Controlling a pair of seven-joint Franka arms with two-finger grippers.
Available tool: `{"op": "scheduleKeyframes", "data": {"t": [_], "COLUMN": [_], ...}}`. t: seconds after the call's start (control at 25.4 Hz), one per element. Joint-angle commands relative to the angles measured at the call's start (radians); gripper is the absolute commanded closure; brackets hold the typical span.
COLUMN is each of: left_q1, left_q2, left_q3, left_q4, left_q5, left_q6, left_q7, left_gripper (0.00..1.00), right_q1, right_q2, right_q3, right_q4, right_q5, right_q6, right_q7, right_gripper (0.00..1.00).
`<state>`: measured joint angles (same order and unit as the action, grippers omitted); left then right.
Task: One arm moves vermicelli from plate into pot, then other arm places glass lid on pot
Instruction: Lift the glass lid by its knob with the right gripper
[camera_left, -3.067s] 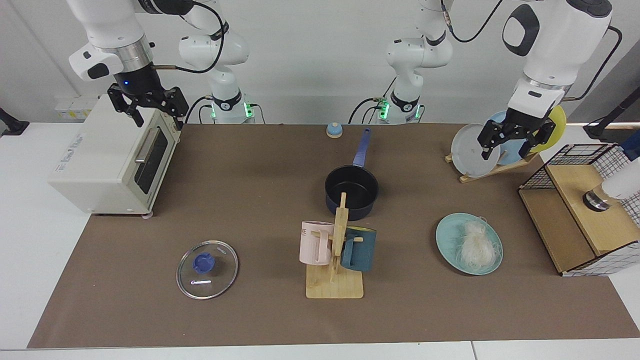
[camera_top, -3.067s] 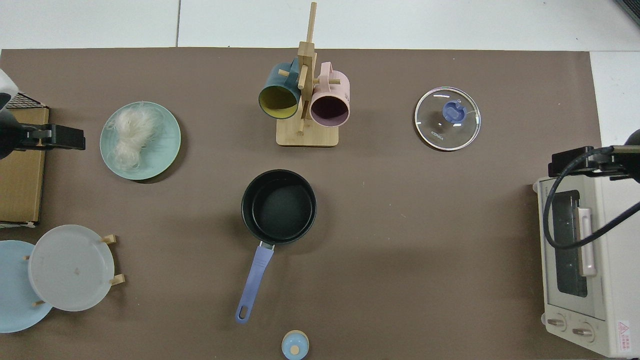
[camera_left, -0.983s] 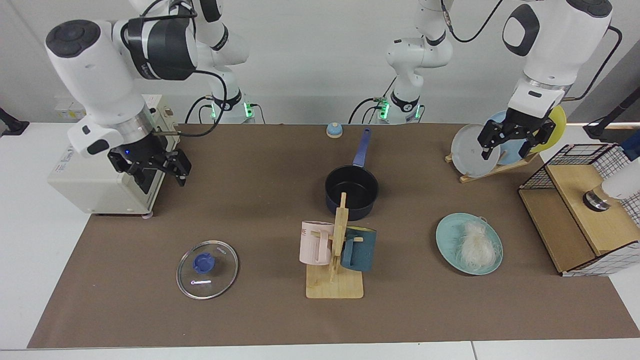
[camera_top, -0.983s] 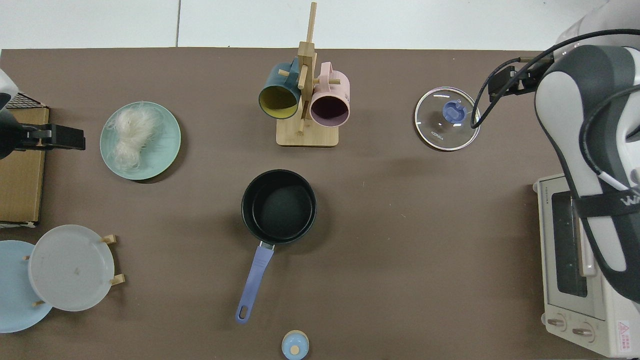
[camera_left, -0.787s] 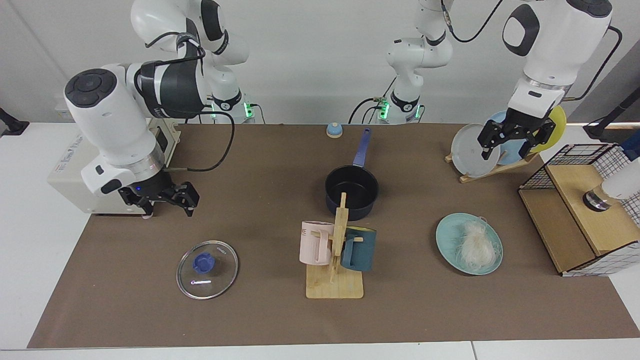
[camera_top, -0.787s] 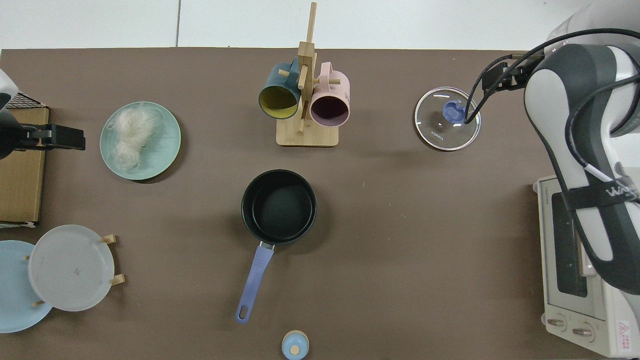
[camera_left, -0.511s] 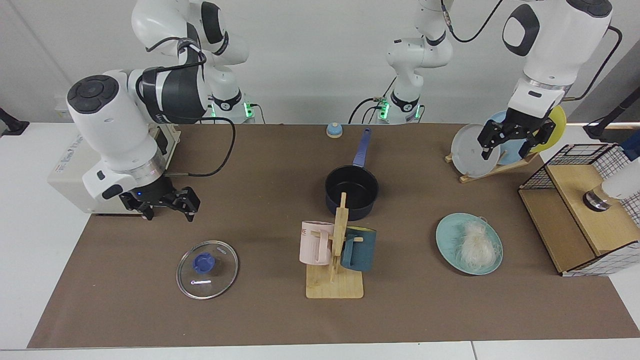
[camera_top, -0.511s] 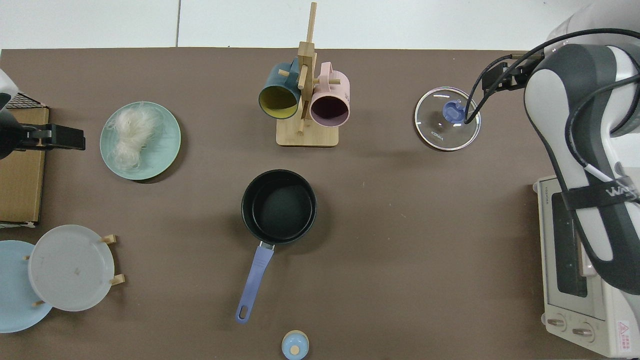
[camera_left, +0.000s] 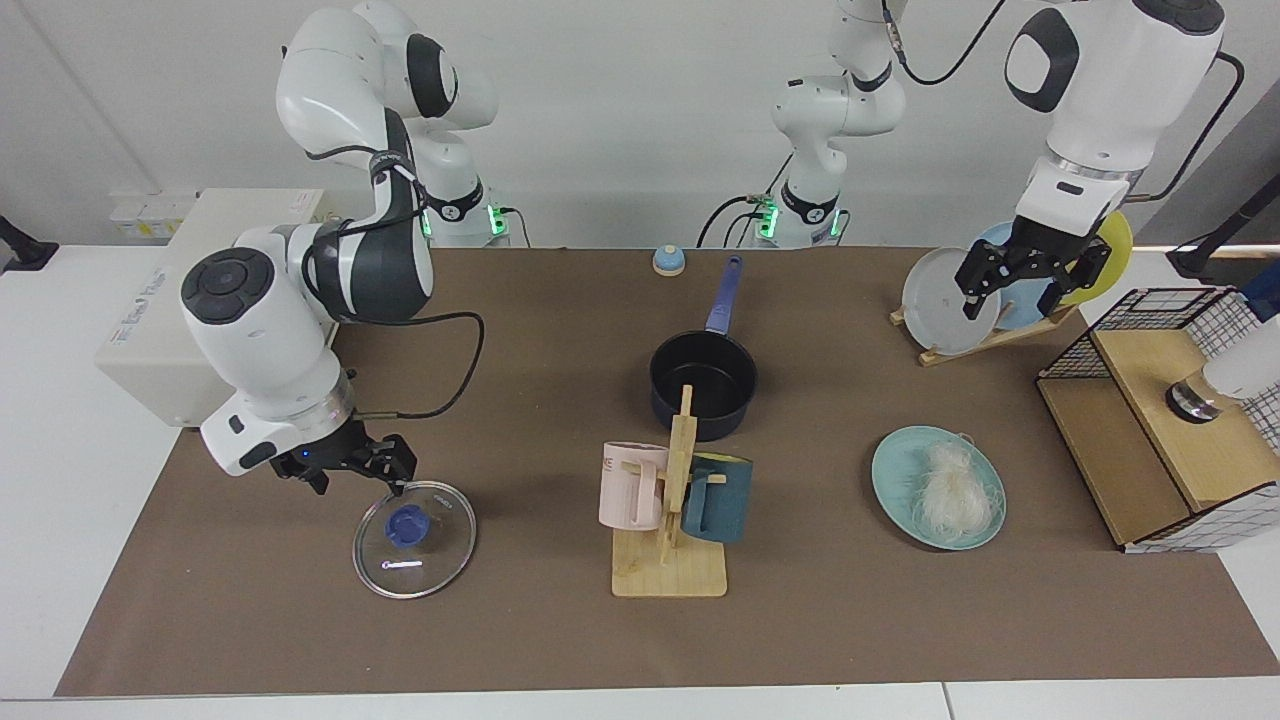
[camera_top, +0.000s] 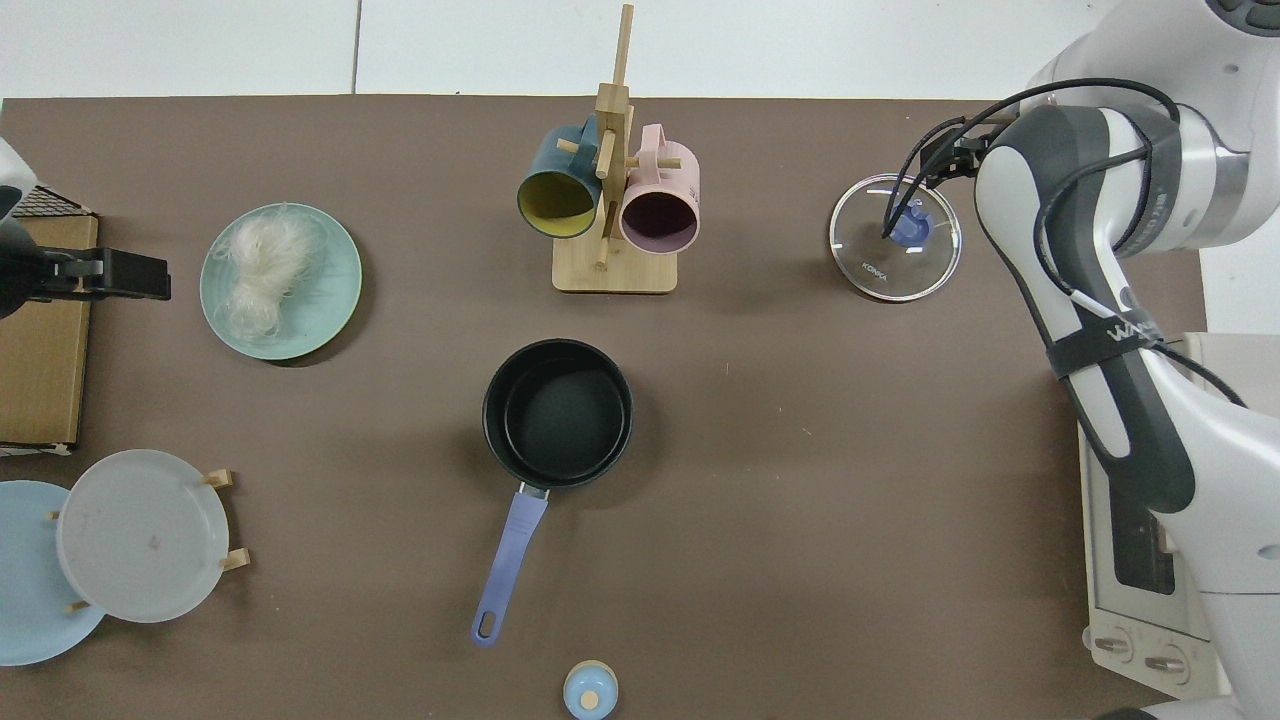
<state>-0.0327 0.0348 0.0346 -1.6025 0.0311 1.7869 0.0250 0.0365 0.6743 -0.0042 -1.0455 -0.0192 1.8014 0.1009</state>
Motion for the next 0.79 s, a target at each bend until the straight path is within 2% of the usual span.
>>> {"op": "scheduleKeyframes", "data": {"t": [0.0, 0.75], "left_q1": [0.011, 0.011], "left_q2": [-0.012, -0.012], "left_q3": [-0.005, -0.005], "left_q4": [-0.01, -0.01], "left_q5": [-0.007, -0.008], "left_q6": [-0.011, -0.011], "left_q7": [0.0, 0.0], "left_gripper": [0.0, 0.0], "right_q1": [-0.006, -0.004], "right_q2": [0.027, 0.033], "right_q3": [0.006, 0.004], "right_q4": [0.019, -0.013], "right_q5": [0.018, 0.016], "right_q6": [0.015, 0.078], "right_q7": [-0.013, -0.013], "right_gripper": [0.01, 0.0]}}
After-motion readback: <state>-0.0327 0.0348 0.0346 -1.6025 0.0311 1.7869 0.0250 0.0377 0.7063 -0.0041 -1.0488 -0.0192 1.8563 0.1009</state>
